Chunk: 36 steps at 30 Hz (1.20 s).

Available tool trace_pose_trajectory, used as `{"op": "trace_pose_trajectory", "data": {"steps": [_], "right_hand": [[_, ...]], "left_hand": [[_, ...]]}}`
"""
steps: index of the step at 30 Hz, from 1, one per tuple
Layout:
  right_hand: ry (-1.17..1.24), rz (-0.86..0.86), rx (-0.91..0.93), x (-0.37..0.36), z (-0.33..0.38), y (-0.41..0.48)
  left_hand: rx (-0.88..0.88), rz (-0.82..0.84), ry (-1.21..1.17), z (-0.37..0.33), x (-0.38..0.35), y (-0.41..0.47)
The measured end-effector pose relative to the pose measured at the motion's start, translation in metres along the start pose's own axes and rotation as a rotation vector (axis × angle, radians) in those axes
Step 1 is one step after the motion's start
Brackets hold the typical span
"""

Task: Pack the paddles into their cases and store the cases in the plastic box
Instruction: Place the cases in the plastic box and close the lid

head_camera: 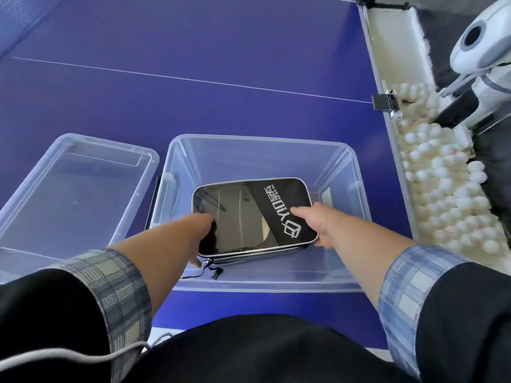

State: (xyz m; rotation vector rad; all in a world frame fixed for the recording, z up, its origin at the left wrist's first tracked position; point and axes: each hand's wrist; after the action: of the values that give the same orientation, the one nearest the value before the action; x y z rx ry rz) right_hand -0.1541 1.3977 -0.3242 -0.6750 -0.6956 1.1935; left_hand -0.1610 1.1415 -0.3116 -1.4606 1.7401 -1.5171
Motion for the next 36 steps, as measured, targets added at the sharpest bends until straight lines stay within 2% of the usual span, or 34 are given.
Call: {"op": "trace_pose_trajectory", "data": {"steps": [2,6,13,17,20,25,28,32,36], "right_hand": [[0.036,-0.004,-0.062,0.001,-0.005,0.0],[0.007,0.018,-0.113,0.006,-0.014,-0.002],[-0.034,0.025,-0.03,0.001,-0.019,-0.008],[-0.163,-0.12,0.21,-0.001,0.003,-0.021],[-0.331,-0.208,0.413,-0.017,0.027,-0.04],[-0.376,-0.087,0.7,-0.084,0.043,-0.079],[-0.3,-0.007,0.8,-0.131,0.045,-0.102],[-0.248,0.054,0.891,-0.206,0.049,-0.131],[-0.256,0.16,0.833,-0.298,0.037,-0.155]], "left_hand": [[0.013,-0.028,-0.097,0.004,0.001,-0.001],[-0.109,-0.121,-0.091,0.004,0.002,0.007],[-0.111,-0.235,0.016,0.003,-0.002,0.01],[-0.142,-0.338,0.07,-0.003,-0.001,0.001],[-0.365,-0.391,0.227,-0.006,0.006,-0.021],[-0.652,-0.405,0.214,0.002,0.042,-0.053],[-0.798,-0.519,0.118,0.016,0.08,-0.064],[-0.718,-0.626,0.073,0.061,0.157,-0.044],[-0.549,-0.649,0.178,0.132,0.248,-0.002]]}}
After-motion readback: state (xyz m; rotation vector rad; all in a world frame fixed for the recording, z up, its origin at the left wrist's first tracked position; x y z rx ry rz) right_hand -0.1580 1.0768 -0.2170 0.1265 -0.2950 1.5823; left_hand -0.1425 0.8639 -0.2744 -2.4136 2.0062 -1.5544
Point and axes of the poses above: each hand's wrist, its own y-axis towards the middle knuckle, its own x-axis out of the back of the hand, z = x × y, and after that the axes turned 12 degrees about y, right-handed
